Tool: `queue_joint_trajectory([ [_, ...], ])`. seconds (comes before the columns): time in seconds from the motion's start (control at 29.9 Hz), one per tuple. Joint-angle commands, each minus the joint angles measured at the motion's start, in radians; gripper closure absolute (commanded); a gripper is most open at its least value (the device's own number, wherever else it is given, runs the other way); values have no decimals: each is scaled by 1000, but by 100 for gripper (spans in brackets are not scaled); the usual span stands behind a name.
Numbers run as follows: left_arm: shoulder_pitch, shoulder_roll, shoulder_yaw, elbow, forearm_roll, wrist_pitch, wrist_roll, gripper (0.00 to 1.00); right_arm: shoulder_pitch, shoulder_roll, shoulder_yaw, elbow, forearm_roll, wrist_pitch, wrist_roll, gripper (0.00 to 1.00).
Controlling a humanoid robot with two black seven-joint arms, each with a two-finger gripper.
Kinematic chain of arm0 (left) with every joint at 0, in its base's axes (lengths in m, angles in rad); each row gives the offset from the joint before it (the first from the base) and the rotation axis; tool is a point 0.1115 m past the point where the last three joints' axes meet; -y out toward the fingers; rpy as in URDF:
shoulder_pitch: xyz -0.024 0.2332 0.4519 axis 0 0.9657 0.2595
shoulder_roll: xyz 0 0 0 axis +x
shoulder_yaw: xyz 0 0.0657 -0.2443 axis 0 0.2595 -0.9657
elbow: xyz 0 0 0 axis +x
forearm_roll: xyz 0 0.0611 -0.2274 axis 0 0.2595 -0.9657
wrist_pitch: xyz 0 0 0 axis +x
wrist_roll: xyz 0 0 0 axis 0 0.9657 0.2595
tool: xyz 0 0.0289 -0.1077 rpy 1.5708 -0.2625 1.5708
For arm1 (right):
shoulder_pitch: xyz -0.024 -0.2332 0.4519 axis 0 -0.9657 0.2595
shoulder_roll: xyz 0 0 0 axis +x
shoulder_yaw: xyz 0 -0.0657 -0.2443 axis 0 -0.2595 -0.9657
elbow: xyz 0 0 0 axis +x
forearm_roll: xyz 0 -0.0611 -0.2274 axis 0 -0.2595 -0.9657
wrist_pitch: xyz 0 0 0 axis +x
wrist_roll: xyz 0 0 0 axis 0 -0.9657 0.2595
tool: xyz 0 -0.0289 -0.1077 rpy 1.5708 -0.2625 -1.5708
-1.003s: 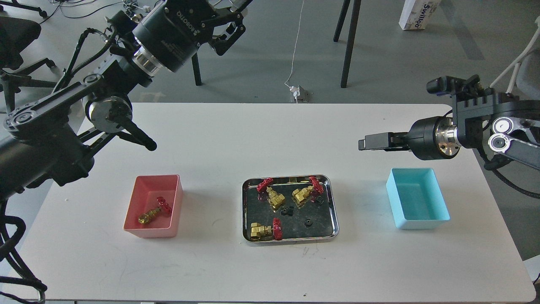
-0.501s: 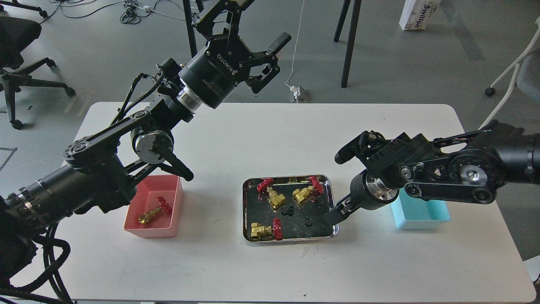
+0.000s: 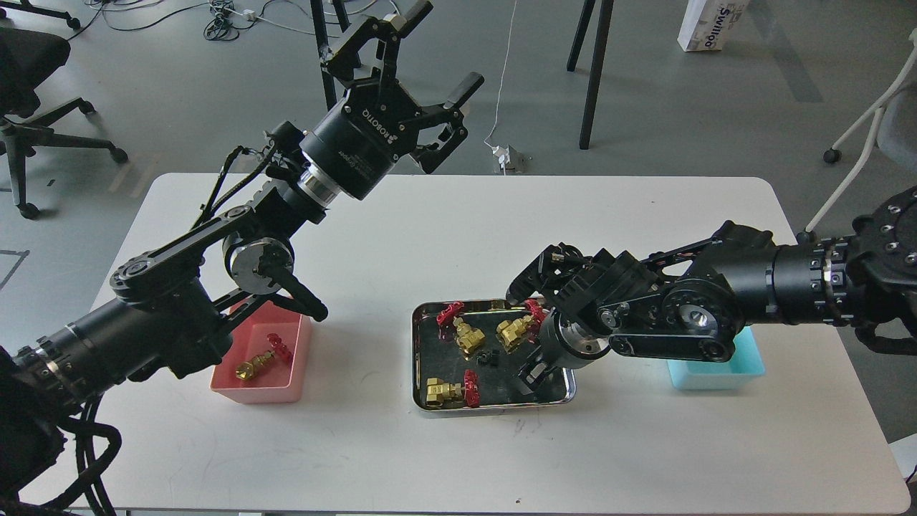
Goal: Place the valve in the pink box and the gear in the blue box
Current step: 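Grasp a brass fitting on the tray with the right gripper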
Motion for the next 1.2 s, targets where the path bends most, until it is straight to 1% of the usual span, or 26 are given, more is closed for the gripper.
queue_joint_trajectory([
  [0.0, 2, -2, 0, 0, 0, 0, 0, 13, -18, 22, -4, -21, 1, -8, -1, 36],
  [0.13, 3, -2, 0, 2, 0, 0, 0, 13, -24, 25, -4, -32, -1, -28, -1, 38],
  [0.3, 5, -2, 0, 2, 0, 0, 0, 12, -29, 48, -2, -81, 1, -37, -1, 39],
  [0.5, 14, -2, 0, 2, 0, 0, 0, 12, -50, 79, -4, -85, 1, -39, -2, 42],
  [0.74, 25, 0, 0, 3, 2, 0, 0, 12, -64, 84, -5, -92, -1, -39, -5, 44],
  [0.8, 25, -2, 0, 3, 3, 0, 0, 11, -64, 84, -5, -92, -1, -39, -5, 47],
  [0.9, 25, 0, 0, 3, 3, 0, 0, 11, -64, 82, -7, -92, -1, -39, -5, 54],
  [1.17, 25, 0, 0, 3, 3, 0, 0, 11, -64, 81, -28, -89, -2, -37, -5, 61],
])
